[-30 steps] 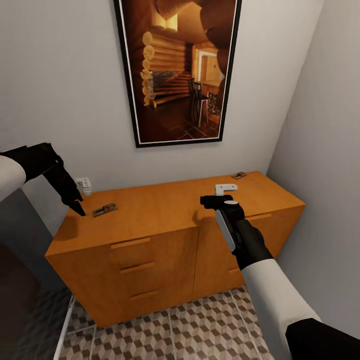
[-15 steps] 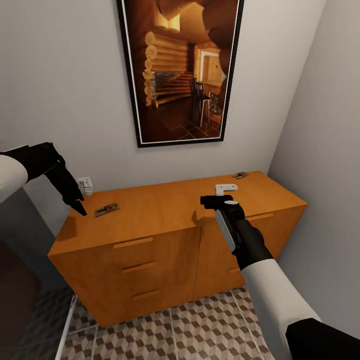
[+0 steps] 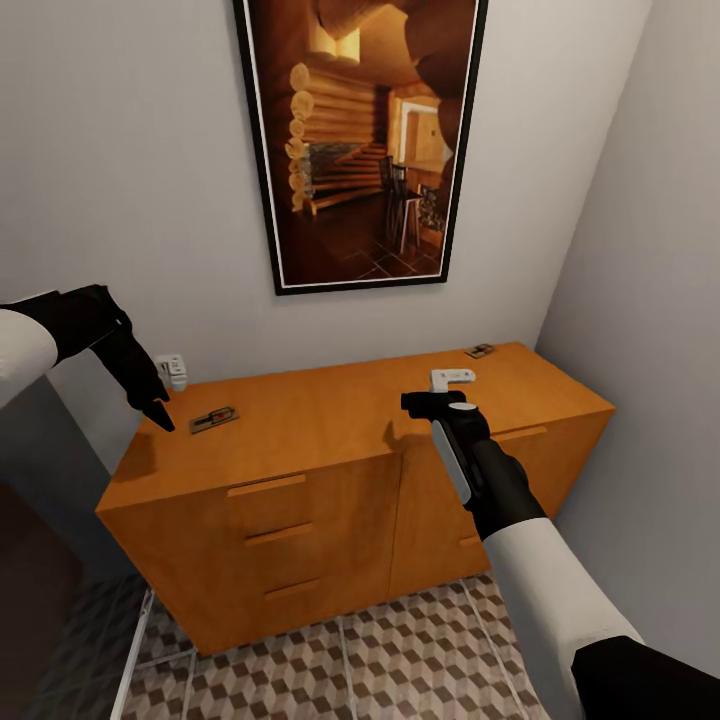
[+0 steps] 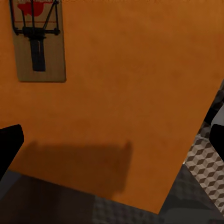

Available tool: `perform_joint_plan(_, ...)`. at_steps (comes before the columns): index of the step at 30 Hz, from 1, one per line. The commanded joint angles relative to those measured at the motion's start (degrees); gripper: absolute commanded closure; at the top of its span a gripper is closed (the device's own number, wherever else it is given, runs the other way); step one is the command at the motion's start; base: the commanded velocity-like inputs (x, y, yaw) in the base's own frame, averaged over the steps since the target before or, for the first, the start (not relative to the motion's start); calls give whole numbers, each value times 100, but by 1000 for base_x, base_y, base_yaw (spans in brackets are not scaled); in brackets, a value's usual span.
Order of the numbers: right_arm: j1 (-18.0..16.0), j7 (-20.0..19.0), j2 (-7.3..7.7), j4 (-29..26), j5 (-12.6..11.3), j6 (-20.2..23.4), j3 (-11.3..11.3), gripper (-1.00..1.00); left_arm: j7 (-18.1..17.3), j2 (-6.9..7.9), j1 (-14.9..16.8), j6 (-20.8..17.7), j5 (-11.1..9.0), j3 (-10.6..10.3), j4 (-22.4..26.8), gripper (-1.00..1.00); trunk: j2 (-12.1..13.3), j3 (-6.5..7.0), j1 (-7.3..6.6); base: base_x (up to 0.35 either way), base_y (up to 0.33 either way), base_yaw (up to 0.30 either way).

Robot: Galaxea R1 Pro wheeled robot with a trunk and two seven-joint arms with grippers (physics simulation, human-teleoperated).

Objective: Take the four mousetraps from the cabinet in the bathroom and place them on the bathroom floor. Make sure all four end up on the same floor surface, and ensure that at least two of them are either under or directly next to the same bathroom sink.

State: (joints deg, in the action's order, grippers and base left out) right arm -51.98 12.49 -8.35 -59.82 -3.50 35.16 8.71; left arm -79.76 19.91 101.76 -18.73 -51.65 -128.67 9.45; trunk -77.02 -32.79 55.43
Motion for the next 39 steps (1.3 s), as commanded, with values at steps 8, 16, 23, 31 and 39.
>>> perform_joint_plan(8,-5,43,0,5,-37,18,15,-100,0,4,11,-67,-47,-45,13,-100,-4,-6,0,31,141,0)
perform_joint_plan(16,-5,43,0,12,-37,17,16,-100,4,4,11,-69,-47,-45,13,-100,-4,-6,0,95,233,0)
perform_joint_plan(23,-5,43,-3,14,-37,17,17,-100,-2,4,11,-69,-47,-45,13,-100,-4,-6,0,37,69,0)
perform_joint_plan(31,-5,43,-8,14,-37,17,17,-100,2,-17,11,-71,-47,-40,13,-100,-4,-6,0,5,10,0)
perform_joint_plan(39,-5,43,-8,14,-37,17,17,-100,-24,-253,11,-98,-40,-51,74,-100,-4,-6,0,0,1,0)
